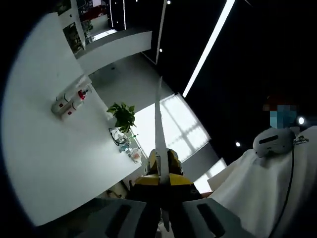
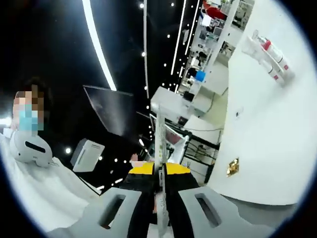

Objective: Arrange the skincare products in the storage area until every visible bottle or jar stands upright without overlapping.

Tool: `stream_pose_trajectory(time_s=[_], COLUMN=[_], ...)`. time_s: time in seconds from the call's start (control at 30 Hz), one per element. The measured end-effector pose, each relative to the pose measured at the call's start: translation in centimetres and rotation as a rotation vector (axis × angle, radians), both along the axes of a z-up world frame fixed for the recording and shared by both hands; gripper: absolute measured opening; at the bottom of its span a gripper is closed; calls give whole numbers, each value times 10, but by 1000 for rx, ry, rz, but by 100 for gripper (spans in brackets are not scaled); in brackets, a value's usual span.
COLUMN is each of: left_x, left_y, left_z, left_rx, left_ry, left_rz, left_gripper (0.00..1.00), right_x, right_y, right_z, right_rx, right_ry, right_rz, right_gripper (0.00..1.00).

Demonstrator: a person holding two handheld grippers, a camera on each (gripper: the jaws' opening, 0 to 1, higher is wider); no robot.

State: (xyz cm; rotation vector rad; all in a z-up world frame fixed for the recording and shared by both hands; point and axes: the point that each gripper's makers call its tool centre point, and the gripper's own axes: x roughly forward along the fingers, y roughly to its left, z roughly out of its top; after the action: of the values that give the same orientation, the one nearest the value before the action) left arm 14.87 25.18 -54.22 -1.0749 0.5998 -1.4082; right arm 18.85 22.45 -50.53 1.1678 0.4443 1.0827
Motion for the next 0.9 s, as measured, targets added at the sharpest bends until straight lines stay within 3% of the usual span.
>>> stream_pose_trajectory(time_s=[0.1,0.13,0.23,0.33,0.37,0.4,0.5,0.53,0.63,0.77,0.9], left_x=[2,3,6,12,16,20,31,33,41,35,22], left_y=[5,6,9,13,14,14,16,17,20,16,6], left_z=[2,1,7,8,6,4,-1,-2,-6,-17,-16], left_rx=[-11,-10,-67,-50,-35,-32,-27,-28,-28,-12,-51], left_ry=[14,32,92,34,38,48,60,69,95,139,154], left_rz=[-13,-20,-48,-27,-24,-20,-13,-15,-10,-81,-157], left_gripper=[3,3,3,3,2,2,2,2,2,2,2], right_x=[5,6,11,17,18,24,30,30,30,29,15], right_y=[0,3,7,10,11,7,0,-2,-8,-7,12], right_z=[-3,-8,-2,-2,-2,0,-9,-12,-24,-30,-27], right_rx=[-31,-87,-101,-88,-85,-84,-155,-198,-344,-413,-330], right_ry=[32,22,17,41,38,-3,-34,-68,-170,-192,-142], right_rz=[18,37,27,8,-10,-71,-149,-163,-199,-195,-92], right_gripper=[1,0,0,1,2,6,34,44,59,64,57])
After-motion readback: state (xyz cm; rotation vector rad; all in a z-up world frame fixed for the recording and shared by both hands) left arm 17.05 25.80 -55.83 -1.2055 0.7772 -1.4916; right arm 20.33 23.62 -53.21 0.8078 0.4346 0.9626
